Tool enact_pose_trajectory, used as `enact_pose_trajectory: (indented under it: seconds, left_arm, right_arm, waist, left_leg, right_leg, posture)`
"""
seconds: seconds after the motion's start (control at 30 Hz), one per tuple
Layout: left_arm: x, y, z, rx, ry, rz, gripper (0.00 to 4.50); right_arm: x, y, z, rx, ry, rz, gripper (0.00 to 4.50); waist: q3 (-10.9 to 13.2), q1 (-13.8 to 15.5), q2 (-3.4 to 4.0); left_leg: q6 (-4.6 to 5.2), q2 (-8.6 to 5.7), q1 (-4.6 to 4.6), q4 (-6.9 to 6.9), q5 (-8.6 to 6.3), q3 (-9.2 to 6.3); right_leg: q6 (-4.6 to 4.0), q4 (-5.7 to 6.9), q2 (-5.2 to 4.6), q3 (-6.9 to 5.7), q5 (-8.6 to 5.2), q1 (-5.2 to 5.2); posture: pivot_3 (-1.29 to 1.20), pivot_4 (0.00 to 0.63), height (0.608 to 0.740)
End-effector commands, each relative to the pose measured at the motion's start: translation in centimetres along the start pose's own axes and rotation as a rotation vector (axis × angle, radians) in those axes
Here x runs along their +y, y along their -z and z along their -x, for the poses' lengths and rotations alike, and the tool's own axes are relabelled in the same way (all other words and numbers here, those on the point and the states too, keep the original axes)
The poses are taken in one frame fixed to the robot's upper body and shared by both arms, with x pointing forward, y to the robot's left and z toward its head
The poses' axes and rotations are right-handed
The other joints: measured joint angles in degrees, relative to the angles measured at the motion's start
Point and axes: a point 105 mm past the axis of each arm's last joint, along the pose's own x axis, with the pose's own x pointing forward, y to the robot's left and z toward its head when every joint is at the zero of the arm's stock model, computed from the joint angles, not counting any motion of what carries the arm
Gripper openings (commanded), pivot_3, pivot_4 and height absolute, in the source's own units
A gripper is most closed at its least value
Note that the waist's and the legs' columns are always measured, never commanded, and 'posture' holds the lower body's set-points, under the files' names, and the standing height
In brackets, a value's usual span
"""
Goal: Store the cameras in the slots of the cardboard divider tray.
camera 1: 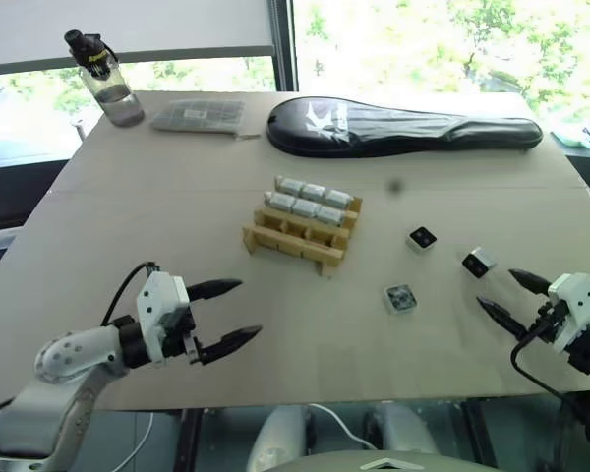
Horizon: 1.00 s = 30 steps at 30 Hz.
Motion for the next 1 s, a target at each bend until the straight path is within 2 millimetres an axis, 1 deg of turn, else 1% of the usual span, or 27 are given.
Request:
enact_pose_trajectory:
  seconds: [0.03, 0.1, 0.17, 0.23, 0.37, 0.5, 0.6, 0.73, 0.83, 0.87, 1.0]
  left_arm:
    - [-1.5, -2.2, 0.8, -0.008, 0.184, 0.004, 4.46]
    - [-2.0, -3.0, 1.2, 0.006, 0.267, 0.012, 4.46]
    - [-2.1, -2.7, 1.4, 0.073, 0.311, -0.001, 4.46]
    - [-1.7, -2.0, 1.5, 0.147, 0.332, -0.057, 4.46]
    - [-0.7, -2.9, 0.8, 0.114, 0.317, -0.111, 4.46]
    - [-0.5, -3.1, 0.2, 0.112, 0.325, -0.148, 4.46]
    - [-0.2, -3.0, 0.0, 0.103, 0.315, -0.156, 4.50]
    - [0.1, -2.8, 0.0, 0.104, 0.303, -0.156, 4.50]
    - [0.3, -2.8, 0.1, 0.100, 0.297, -0.159, 4.50]
    - [0.3, -2.8, 0.0, 0.099, 0.296, -0.160, 4.50]
    - [0.3, -2.9, 0.0, 0.094, 0.289, -0.160, 4.50]
  right_arm:
    - [-1.3, -1.3, -0.7, -0.004, 0.021, 0.031, 4.50]
    - [-1.7, -1.6, -1.2, -0.003, 0.023, 0.029, 4.50]
    - [-2.0, -1.8, -1.5, -0.001, 0.022, 0.029, 4.50]
    - [-2.0, -2.0, -1.8, 0.001, 0.017, 0.034, 4.50]
    - [-2.1, -2.1, -2.1, 0.005, 0.008, 0.032, 4.50]
    - [-2.1, -2.3, -2.1, 0.004, 0.011, 0.022, 4.50]
    - [-2.1, -2.3, -2.1, 0.005, 0.014, 0.021, 3.78]
    - [-2.2, -2.0, -2.4, 0.012, 0.020, 0.019, 2.11]
    - [-2.5, -1.9, -2.5, 0.014, 0.022, 0.023, 0.67]
    - [-2.6, -1.9, -2.5, 0.015, 0.022, 0.023, 0.56]
    - [-2.9, -1.9, -2.5, 0.009, 0.021, 0.021, 0.56]
  waist:
    - [0.1, -0.2, 0.11]
    - [0.1, -0.3, 0.11]
    - [0.1, -0.3, 0.12]
    - [0.1, -0.2, 0.18]
    - [0.2, 0.2, 0.24]
    - [0.2, 0.1, 0.25]
    - [0.2, 0.1, 0.26]
    - [0.2, 0.1, 0.26]
    - [0.2, 0.1, 0.26]
    - [0.2, 0.2, 0.26]
    - [0.2, 0.2, 0.26]
  left_leg:
    - [0.00, 0.00, -0.01, 0.01, 0.00, 0.00]
    - [0.00, 0.00, -0.02, 0.03, 0.00, -0.01]
    - [0.00, 0.00, -0.05, 0.04, 0.00, -0.06]
    - [0.00, 0.00, -0.06, 0.05, 0.00, -0.08]
    - [0.01, -0.05, -0.10, 0.07, 0.00, -0.08]
    - [0.02, -0.05, -0.13, 0.10, -0.01, -0.08]
    - [0.02, -0.05, -0.13, 0.10, -0.01, -0.09]
    - [0.02, -0.05, -0.13, 0.10, -0.01, -0.09]
    - [0.02, -0.04, -0.13, 0.11, -0.01, -0.09]
    - [0.02, -0.05, -0.13, 0.12, -0.01, -0.09]
    - [0.02, -0.04, -0.14, 0.13, -0.01, -0.10]
  right_leg:
    - [0.00, 0.00, 0.01, 0.00, 0.00, -0.01]
    - [0.00, 0.00, 0.01, -0.02, 0.00, 0.00]
    - [0.00, 0.02, 0.01, -0.08, 0.00, 0.00]
    - [0.00, 0.02, 0.02, -0.11, 0.00, 0.01]
    - [0.01, 0.01, 0.04, -0.11, 0.00, 0.01]
    - [0.01, 0.01, 0.03, -0.11, 0.01, 0.00]
    - [0.02, 0.02, 0.04, -0.11, 0.01, 0.00]
    - [0.02, 0.03, 0.04, -0.11, 0.01, 0.00]
    - [0.02, 0.03, 0.05, -0.11, 0.01, 0.00]
    - [0.02, 0.03, 0.05, -0.11, 0.01, 0.01]
    - [0.02, 0.03, 0.04, -0.11, 0.01, 0.00]
  posture:
    - [0.00, 0.150, 0.740]
    - [0.00, 0.150, 0.740]
    - [0.00, 0.150, 0.740]
    - [0.00, 0.150, 0.740]
    - [0.00, 0.150, 0.740]
    - [0.00, 0.150, 0.740]
    - [0.00, 0.150, 0.740]
    - [0.00, 0.150, 0.740]
    - [0.00, 0.150, 0.740]
    - [0.00, 0.150, 0.740]
    - [0.00, 0.150, 0.740]
